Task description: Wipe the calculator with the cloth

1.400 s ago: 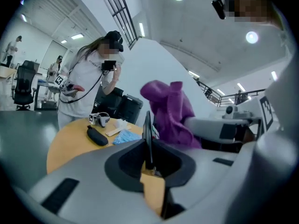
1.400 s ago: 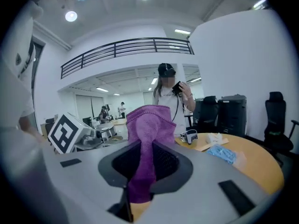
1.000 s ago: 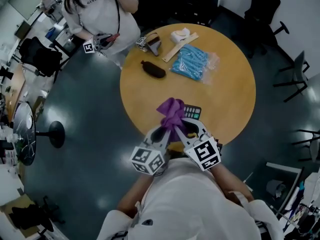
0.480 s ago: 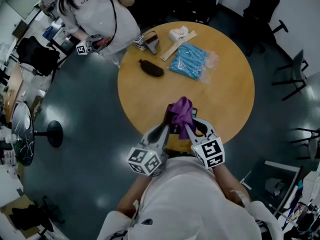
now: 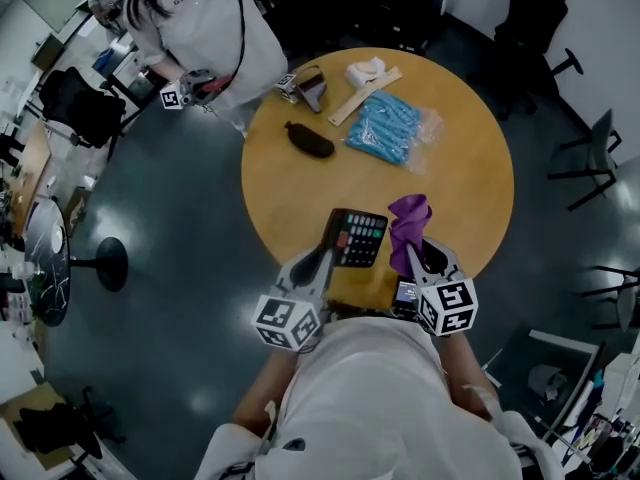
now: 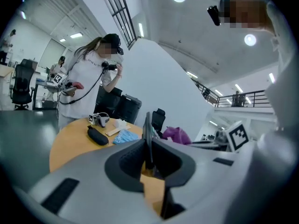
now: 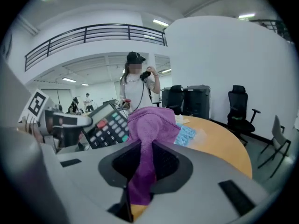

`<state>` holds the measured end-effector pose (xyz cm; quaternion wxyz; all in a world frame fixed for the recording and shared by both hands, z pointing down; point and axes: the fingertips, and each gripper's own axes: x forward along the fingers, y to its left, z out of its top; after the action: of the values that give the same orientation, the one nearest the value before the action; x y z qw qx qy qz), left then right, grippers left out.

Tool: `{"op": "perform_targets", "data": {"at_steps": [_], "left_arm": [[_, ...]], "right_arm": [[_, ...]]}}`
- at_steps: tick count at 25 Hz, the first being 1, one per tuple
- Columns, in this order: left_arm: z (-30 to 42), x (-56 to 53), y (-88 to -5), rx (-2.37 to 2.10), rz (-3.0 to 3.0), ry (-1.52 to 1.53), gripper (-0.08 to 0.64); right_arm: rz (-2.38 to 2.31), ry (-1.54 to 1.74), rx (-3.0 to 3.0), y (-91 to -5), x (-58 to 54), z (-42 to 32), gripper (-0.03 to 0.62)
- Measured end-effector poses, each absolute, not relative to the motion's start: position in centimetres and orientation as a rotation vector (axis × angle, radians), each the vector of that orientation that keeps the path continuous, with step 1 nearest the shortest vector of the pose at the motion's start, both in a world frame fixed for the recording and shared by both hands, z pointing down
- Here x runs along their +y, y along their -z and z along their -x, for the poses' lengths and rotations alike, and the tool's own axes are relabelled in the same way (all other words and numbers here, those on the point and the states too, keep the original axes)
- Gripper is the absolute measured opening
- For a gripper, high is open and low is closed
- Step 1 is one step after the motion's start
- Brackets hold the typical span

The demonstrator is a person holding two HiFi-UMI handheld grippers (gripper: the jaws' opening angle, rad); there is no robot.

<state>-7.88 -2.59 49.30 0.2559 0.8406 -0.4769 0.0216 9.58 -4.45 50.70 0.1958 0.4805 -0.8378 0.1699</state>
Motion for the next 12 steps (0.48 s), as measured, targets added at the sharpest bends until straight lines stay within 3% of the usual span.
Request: {"op": "perform_targets", "data": {"at_steps": [6,12], "left_arm": [[5.7,-3.1,-49.4,-1.269,-2.358,-0.15,0.048],[3.1,-2.8,-48.6,-1.296,-2.76,-0.635,0.048]], "right_arm": [[-1.132,-0.327,-2.6,-44.5,-2.6,-2.2,0.072],[-0.837,0.002,-2.569,-43.1,-0.7,2.9,0.072]]}}
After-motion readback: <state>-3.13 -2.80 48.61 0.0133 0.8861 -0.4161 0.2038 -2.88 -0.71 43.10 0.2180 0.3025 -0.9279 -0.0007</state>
